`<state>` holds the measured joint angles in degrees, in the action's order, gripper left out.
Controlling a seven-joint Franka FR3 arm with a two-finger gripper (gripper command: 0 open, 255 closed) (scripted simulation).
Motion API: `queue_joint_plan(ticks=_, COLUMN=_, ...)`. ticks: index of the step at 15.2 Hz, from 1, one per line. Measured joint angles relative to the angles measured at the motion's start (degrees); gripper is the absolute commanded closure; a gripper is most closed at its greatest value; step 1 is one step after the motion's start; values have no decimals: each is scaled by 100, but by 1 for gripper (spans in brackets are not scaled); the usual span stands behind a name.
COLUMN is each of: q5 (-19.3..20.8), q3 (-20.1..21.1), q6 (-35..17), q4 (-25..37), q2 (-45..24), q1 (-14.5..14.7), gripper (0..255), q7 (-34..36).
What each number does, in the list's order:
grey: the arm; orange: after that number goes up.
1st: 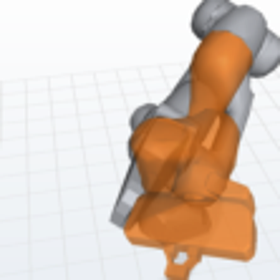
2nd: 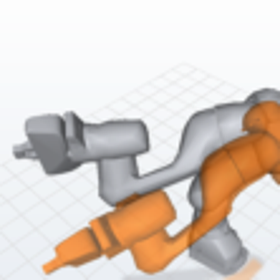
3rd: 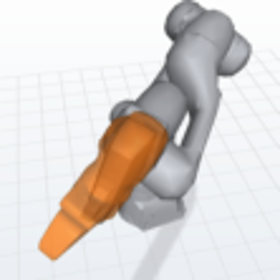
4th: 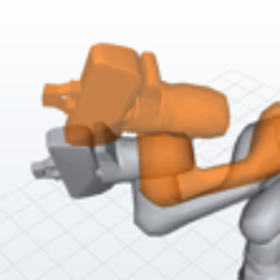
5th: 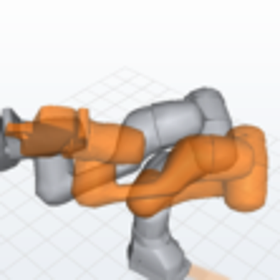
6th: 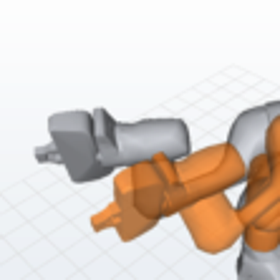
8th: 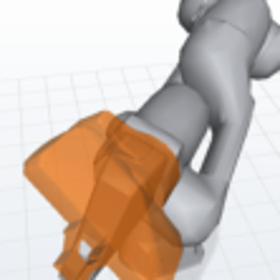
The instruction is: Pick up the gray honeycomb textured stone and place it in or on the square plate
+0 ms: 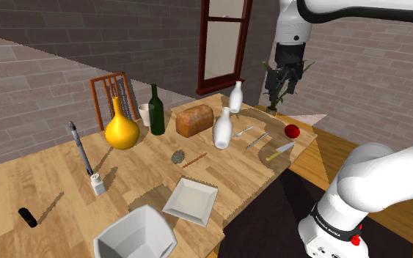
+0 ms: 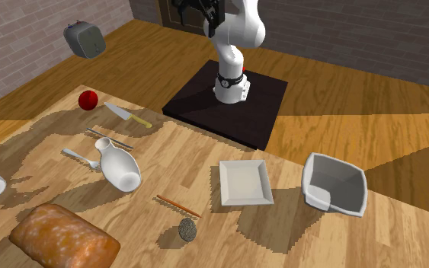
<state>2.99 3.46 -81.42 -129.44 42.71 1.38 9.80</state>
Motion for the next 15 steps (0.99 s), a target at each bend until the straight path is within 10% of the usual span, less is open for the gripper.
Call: queue_joint_plan(ticks=15, q5=344, q3=1323, q6=-2396, q4=-617, q2=-1574, q1=-3, gripper=0, q7=1598)
